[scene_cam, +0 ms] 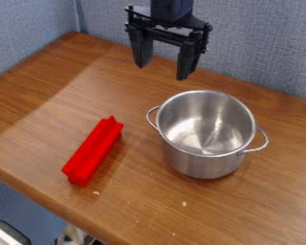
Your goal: Put the red object in the metal pot
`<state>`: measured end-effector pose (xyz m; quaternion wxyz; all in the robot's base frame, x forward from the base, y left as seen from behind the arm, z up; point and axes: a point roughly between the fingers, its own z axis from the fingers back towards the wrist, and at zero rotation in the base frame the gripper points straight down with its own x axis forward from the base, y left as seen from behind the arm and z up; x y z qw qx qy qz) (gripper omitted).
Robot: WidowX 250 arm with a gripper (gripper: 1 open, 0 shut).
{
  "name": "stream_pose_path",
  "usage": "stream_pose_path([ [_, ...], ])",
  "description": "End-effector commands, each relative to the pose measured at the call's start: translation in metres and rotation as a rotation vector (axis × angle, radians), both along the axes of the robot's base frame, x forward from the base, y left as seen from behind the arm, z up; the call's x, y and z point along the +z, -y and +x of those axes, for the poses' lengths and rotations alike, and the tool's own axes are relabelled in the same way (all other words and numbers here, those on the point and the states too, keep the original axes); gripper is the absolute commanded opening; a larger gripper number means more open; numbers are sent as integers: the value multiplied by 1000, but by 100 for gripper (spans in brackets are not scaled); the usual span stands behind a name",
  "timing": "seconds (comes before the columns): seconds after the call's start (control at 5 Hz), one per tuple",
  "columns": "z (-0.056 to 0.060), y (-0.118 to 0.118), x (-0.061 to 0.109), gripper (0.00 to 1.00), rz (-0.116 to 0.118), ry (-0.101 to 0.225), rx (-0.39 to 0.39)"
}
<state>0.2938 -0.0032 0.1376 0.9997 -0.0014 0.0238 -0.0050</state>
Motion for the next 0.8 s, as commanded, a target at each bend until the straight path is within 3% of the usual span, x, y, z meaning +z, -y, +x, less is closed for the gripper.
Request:
stream_pose_path([
  [0.0,-2,0,-6,100,1,-18,0],
  [0.2,-16,-3,-15,100,11,-44,-18],
  [0.6,-40,-35,-25,100,79,-19,17],
])
